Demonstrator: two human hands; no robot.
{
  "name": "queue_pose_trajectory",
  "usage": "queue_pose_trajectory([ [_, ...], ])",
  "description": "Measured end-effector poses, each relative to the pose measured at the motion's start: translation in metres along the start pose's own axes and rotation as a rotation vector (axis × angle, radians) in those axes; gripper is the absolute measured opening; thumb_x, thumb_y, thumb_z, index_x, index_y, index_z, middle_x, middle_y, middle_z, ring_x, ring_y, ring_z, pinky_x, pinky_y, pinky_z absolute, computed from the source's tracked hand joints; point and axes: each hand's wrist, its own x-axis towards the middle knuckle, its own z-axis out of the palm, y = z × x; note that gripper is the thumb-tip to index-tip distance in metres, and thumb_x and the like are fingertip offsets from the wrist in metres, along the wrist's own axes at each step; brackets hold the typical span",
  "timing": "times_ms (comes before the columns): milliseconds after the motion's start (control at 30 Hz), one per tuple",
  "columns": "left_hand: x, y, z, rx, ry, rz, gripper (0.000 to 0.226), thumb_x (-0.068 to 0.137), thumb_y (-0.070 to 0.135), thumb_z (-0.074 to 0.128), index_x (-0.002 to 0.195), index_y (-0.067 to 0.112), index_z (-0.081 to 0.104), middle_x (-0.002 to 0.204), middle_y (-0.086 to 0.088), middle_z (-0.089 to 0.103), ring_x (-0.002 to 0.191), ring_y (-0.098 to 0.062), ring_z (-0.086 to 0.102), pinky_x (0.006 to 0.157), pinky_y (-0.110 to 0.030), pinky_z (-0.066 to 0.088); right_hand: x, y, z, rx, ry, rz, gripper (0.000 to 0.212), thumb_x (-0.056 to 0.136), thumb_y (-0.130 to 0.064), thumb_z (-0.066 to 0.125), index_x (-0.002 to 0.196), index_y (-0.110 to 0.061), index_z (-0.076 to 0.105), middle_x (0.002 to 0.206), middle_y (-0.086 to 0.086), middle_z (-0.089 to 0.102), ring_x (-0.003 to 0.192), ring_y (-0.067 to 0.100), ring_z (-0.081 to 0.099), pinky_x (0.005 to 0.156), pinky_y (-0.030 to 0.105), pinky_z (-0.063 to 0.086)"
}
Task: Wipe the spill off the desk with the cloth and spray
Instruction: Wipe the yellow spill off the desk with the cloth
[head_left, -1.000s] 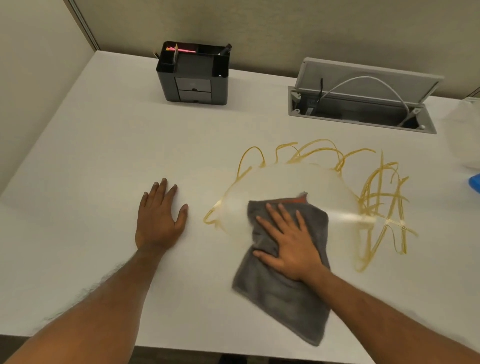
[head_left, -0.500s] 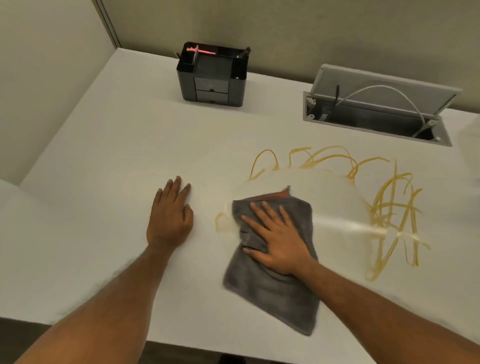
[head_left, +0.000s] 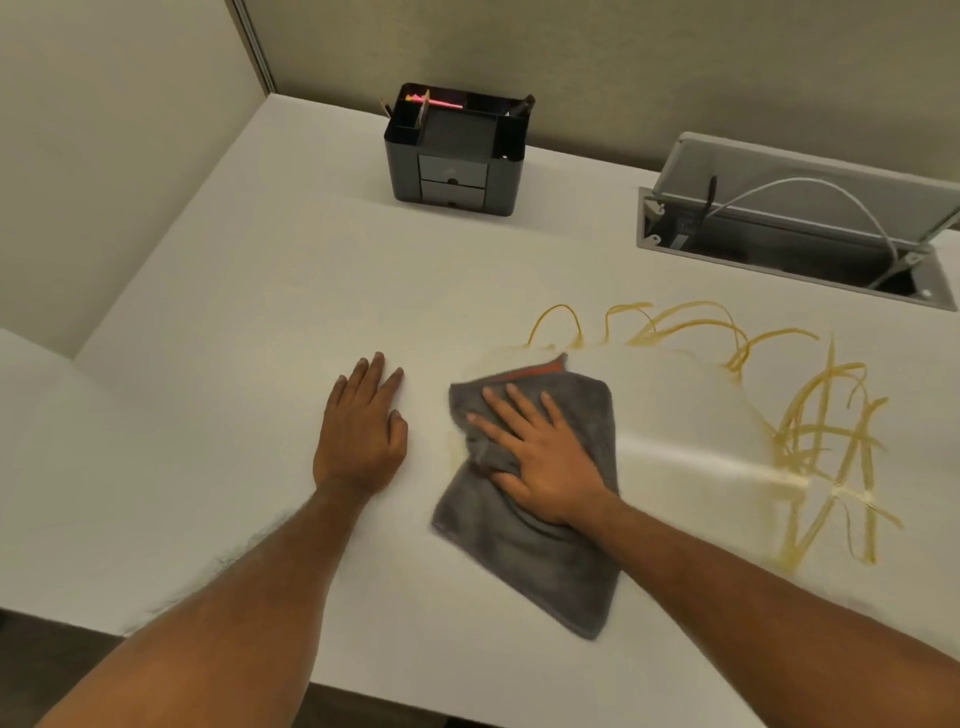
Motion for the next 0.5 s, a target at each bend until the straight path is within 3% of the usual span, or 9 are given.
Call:
queue_pose_trajectory([
  [133, 0.0, 0.001, 0.0, -0.001, 0.004, -0.01, 0.061, 0.091, 0.031, 0.029, 0.148, 0.016, 0.044, 0.161, -0.006, 0.029, 0.151, -0.022, 0.023, 0.124, -0.039, 0.013, 0.0, 0.037, -0.01, 0.021, -0.002, 0.092, 0.064, 0.096, -0.054, 0.029, 0.157, -0.038, 0.015, 0.167, -0.01, 0.003, 0.154, 0.016, -0.002, 0.122, 0.054, 0.005],
  [300, 0.0, 0.002, 0.002, 0.008, 0.016, -0.008, 0.06, 0.097, 0.039, 0.024, 0.147, 0.015, 0.046, 0.16, -0.007, 0.032, 0.15, -0.023, 0.025, 0.123, -0.041, 0.016, 0.06, -0.002, -0.009, -0.042, 0.014, 0.267, 0.084, 0.088, -0.076, 0.022, 0.158, -0.031, 0.013, 0.167, 0.0, 0.001, 0.154, 0.028, -0.003, 0.121, 0.059, 0.001],
  [500, -0.001, 0.0, 0.0, -0.045, 0.008, -0.005, 0.065, 0.1, 0.05, 0.017, 0.148, 0.017, 0.046, 0.162, -0.004, 0.029, 0.151, -0.021, 0.021, 0.124, -0.039, 0.013, 0.008, -0.044, 0.007, -0.034, 0.005, -0.044, 0.079, 0.091, -0.072, 0.035, 0.158, -0.035, 0.014, 0.168, -0.003, 0.002, 0.154, 0.023, -0.004, 0.122, 0.055, 0.003],
])
